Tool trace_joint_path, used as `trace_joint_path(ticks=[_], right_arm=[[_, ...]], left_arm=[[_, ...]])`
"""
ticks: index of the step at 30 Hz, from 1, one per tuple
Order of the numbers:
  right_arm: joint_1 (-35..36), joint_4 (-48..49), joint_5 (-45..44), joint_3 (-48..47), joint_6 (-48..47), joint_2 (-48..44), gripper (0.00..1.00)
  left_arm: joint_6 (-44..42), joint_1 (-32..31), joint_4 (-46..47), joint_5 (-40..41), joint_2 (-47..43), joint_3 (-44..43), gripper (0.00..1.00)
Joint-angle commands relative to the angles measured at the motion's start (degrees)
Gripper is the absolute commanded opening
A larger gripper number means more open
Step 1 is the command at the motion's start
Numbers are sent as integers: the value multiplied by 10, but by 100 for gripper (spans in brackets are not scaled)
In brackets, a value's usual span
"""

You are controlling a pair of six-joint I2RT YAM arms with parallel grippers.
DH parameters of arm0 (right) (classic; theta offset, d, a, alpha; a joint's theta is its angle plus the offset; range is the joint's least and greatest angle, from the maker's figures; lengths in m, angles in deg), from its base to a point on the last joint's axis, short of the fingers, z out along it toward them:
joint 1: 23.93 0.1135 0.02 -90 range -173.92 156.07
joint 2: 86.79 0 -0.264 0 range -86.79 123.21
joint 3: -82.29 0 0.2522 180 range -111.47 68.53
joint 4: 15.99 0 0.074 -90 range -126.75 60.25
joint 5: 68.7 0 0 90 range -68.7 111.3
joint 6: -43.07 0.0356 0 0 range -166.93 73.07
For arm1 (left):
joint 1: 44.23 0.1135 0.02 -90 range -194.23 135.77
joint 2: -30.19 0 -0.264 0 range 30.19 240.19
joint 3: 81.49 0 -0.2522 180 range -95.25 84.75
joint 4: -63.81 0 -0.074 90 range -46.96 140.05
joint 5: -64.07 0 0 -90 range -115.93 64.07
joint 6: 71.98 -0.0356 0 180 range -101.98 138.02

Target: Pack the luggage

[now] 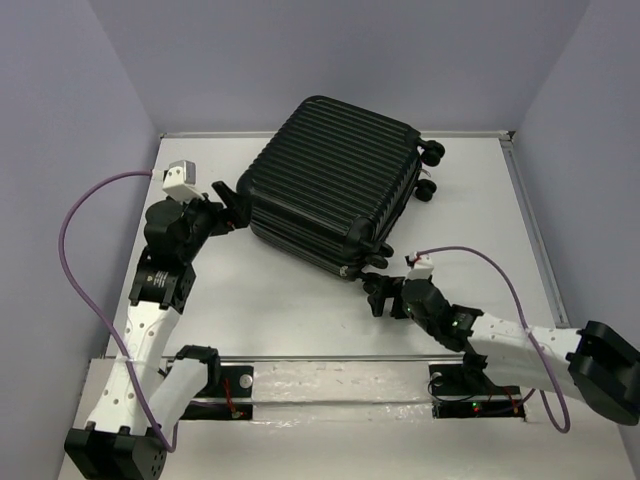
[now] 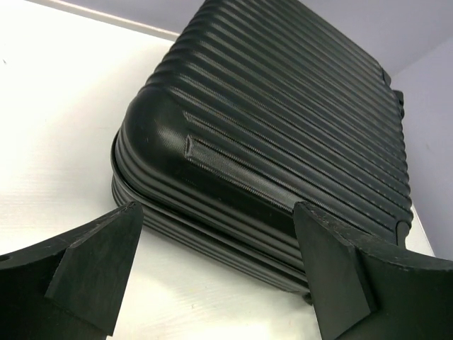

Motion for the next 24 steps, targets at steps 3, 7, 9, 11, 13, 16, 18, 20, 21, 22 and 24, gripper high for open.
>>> trace_joint_path(ticks=[3,7,9,11,13,16,18,20,21,22,24], right_arm=[[-20,152,-1,-28,-126,85,100],[-32,257,-30,-23,-150,163,99],[-32,312,-33,-7,-163,187,99],[-37,424,-29,5,-200,235,98],[-43,501,-26,12,-219,269,95],[-43,532,24,10,-224,294,88],[-43,539,60,11,-211,296,74],[-43,546,88,29,-187,292,53],[-43,545,100,35,-154,286,44],[-43,542,116,40,-137,281,42],[-43,515,145,52,-74,263,26]], left_arm=[[-20,2,30,-41,-17,22,99],[-16,-4,37,-54,-17,29,99],[-17,-7,37,-60,-11,30,99],[-19,-9,35,-57,-11,29,99],[-20,-9,35,-54,-11,29,99],[-22,-9,31,-48,-9,30,99],[-23,-9,30,-44,-10,29,99],[-23,-9,30,-43,-10,30,99],[-22,-9,31,-42,-11,30,99],[-22,-9,30,-43,-10,30,99],[-21,-9,32,-44,-9,31,99]])
